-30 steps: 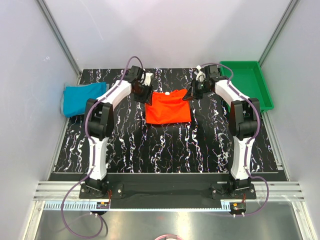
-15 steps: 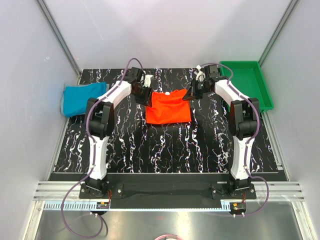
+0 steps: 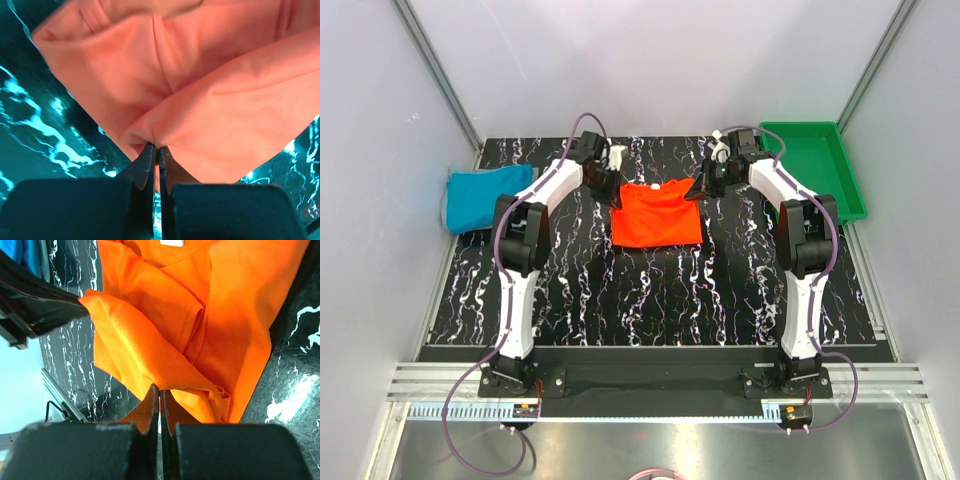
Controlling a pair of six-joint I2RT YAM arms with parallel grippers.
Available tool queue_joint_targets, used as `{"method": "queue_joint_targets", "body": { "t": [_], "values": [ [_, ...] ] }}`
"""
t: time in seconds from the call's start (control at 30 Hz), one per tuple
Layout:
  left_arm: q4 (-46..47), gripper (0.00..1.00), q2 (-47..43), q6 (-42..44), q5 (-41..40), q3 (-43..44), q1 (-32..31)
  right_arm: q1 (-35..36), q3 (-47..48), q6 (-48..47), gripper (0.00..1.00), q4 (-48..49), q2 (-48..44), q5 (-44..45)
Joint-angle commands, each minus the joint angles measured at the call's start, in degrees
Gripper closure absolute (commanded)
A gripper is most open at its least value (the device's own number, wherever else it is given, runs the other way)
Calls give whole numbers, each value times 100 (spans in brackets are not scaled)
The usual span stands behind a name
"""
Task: Fold and stack the t-shirts
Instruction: Fold the tshirt
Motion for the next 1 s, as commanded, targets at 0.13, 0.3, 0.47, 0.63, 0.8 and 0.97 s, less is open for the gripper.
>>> {"method": "queue_joint_targets", "body": {
  "t": [0.13,0.3,0.47,0.63,0.8,0.97],
  "values": [
    [324,100,-208,-44,77,739,76,-28,436,-113,100,123,-17,29],
    [376,100,100,-18,6,1047,84,-107,849,-113,100,167,439,47],
    [517,100,346,-26,-142,1258,93,-151,1192,-34,100,228,704,82],
    [789,100,670,53,-511,1618,84,-195,1377,36,100,316,950,389],
    [991,100,1040,105,-767,1926,67,-204,1570,98,100,439,1178,512],
    [1395,49,1137,158,-1258,2092,-30,-204,1834,-16,75,457,1363,889]
  ]
}}
